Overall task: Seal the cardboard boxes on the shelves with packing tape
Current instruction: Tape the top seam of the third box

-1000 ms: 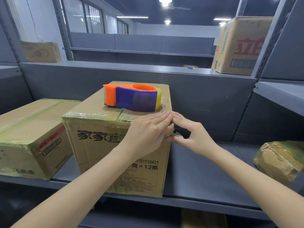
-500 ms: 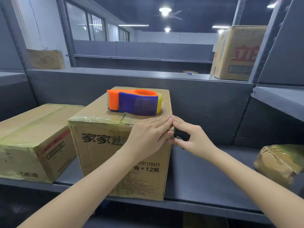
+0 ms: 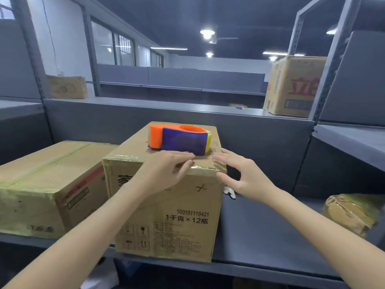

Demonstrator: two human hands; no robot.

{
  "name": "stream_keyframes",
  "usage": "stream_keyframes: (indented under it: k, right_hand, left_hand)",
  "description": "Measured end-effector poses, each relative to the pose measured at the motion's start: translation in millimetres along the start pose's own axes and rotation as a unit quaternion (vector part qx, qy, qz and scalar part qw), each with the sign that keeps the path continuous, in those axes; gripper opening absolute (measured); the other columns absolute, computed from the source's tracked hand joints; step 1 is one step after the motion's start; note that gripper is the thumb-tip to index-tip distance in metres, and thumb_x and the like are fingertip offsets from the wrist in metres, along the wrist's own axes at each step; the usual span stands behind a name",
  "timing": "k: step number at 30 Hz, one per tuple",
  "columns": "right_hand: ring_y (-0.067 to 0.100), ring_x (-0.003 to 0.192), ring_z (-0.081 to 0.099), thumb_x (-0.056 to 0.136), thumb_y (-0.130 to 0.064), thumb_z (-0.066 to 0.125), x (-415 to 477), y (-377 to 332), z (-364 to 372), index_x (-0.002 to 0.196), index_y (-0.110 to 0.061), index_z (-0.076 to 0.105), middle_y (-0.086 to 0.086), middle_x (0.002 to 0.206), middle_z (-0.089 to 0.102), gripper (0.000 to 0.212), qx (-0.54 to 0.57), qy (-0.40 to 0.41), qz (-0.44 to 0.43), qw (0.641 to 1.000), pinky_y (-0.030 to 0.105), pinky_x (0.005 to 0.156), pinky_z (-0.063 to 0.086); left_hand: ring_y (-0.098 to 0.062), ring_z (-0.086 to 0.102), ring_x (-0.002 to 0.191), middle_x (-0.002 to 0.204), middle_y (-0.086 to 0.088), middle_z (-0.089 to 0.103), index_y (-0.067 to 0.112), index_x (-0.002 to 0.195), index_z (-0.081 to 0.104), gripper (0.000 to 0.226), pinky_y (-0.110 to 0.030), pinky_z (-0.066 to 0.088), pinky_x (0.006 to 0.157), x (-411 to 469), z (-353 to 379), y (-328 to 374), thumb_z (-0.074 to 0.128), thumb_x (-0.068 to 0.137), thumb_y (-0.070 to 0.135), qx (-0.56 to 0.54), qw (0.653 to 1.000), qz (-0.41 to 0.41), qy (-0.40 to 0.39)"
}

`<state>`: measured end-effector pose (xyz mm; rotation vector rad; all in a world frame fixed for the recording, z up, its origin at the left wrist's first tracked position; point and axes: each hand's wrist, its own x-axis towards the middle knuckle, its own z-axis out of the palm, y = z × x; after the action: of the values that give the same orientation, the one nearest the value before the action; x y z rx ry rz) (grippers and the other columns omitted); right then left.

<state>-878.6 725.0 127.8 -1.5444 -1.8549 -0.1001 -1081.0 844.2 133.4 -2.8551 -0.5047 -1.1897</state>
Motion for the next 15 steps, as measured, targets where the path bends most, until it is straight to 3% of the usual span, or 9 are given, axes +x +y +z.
stream_keyframes:
  k: [3, 5, 6, 8, 11, 15]
  right_hand:
    - [0.013, 0.124, 0.048, 0.086, -0.017, 0.062, 11, -28, 15, 0.122, -0.011, 0.062, -0.002, 0.124, 0.061, 0.036, -0.082, 0.057, -0.060, 0.993, 0.018, 0.104, 0.031]
    - [0.018, 0.114, 0.057, 0.084, -0.015, 0.062, 23, -48, 30, 0.116, -0.009, 0.065, 0.002, 0.115, 0.066, 0.033, -0.113, 0.068, -0.095, 0.987, 0.024, 0.097, 0.040]
    - [0.020, 0.109, 0.059, 0.083, -0.014, 0.062, 30, -57, 39, 0.113, -0.009, 0.067, 0.003, 0.112, 0.067, 0.031, -0.125, 0.076, -0.105, 0.984, 0.026, 0.093, 0.043]
    - [0.022, 0.104, 0.061, 0.084, -0.014, 0.060, 47, -73, 58, 0.111, -0.009, 0.068, 0.004, 0.110, 0.068, 0.029, -0.134, 0.092, -0.096, 0.982, 0.028, 0.087, 0.046]
    - [0.019, 0.108, 0.056, 0.090, -0.019, 0.054, 75, -93, 87, 0.114, -0.012, 0.067, 0.002, 0.115, 0.066, 0.028, -0.116, 0.083, -0.051, 0.988, 0.028, 0.087, 0.044]
    - [0.021, 0.089, 0.063, 0.090, -0.025, 0.052, 90, -103, 115, 0.095, -0.011, 0.072, 0.002, 0.096, 0.071, 0.025, -0.165, 0.098, -0.046, 0.980, 0.035, 0.075, 0.051]
  left_hand:
    - [-0.015, 0.059, 0.061, 0.068, 0.001, 0.068, 0.015, 0.082, 0.072, 0.039, -0.034, 0.047, 0.056, -15, -23, -34, 0.043, 0.092, 0.039, 0.002, 0.997, -0.070, 0.015]
    - [-0.016, 0.053, 0.054, 0.059, 0.000, 0.064, 0.019, 0.079, 0.072, 0.047, -0.031, 0.040, 0.049, -24, -36, -59, 0.037, 0.088, 0.048, 0.016, 0.993, -0.111, 0.030]
    - [-0.016, 0.058, 0.057, 0.063, -0.001, 0.067, 0.021, 0.085, 0.074, 0.044, -0.030, 0.043, 0.051, -27, -41, -71, 0.039, 0.088, 0.049, 0.011, 0.991, -0.129, 0.031]
    - [-0.012, 0.067, 0.084, 0.092, 0.002, 0.074, 0.024, 0.106, 0.072, 0.028, -0.033, 0.054, 0.073, -30, -48, -97, 0.053, 0.091, 0.037, -0.030, 0.985, -0.171, 0.017]
    - [-0.007, 0.049, 0.123, 0.123, 0.003, 0.062, 0.021, 0.118, 0.065, 0.027, -0.030, 0.039, 0.104, -30, -50, -125, 0.054, 0.093, 0.022, -0.098, 0.970, -0.220, -0.043]
    - [-0.005, 0.032, 0.134, 0.132, 0.011, 0.052, 0.023, 0.117, 0.064, 0.030, -0.031, 0.024, 0.111, -35, -39, -131, 0.045, 0.097, 0.012, -0.207, 0.949, -0.235, -0.043]
